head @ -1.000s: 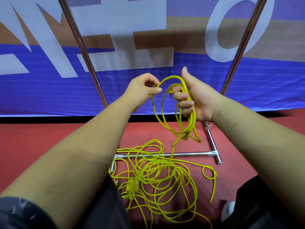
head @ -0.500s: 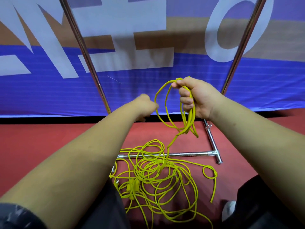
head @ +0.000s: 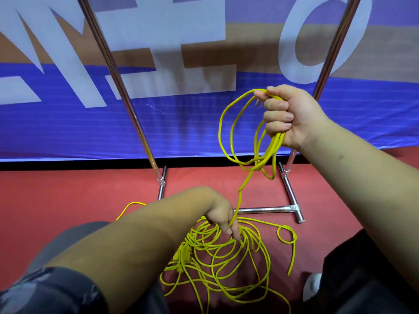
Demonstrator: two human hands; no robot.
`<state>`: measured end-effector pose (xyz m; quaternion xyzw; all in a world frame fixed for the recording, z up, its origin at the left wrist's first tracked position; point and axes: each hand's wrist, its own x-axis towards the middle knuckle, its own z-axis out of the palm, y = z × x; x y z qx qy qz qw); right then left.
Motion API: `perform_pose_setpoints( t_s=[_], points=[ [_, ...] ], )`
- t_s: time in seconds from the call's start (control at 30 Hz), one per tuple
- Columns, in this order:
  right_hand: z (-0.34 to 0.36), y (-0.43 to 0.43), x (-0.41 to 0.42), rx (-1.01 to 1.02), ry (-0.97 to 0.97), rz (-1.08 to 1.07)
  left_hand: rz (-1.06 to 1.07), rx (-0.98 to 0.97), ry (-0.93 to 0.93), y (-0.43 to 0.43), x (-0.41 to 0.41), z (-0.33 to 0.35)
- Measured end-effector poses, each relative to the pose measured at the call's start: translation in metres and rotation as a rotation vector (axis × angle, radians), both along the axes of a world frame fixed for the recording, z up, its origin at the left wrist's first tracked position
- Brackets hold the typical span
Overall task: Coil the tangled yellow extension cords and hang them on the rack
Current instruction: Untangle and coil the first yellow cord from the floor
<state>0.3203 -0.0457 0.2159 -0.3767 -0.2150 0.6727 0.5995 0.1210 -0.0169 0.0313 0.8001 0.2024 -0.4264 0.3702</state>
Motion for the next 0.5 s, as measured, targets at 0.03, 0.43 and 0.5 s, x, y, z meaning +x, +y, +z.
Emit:
perform_pose_setpoints(
  t_s=[0.03, 0.43, 0.5],
  points=[
    [-0.001, 0.000, 0.002, -0.005, 0.003, -0.011, 0.039, 0.006, 0.009, 0.000, 0.000, -0.003],
    [-0.004, -0.001, 0.012, -0.010, -0.126, -0.056, 0.944, 0.320, -0.395, 0.067, 0.002, 0.066],
    [-0.004, -0.001, 0.011, -0.014, -0.159, -0.038, 1.076, 0.417, -0.601, 0.081, -0.006, 0.083]
  ],
)
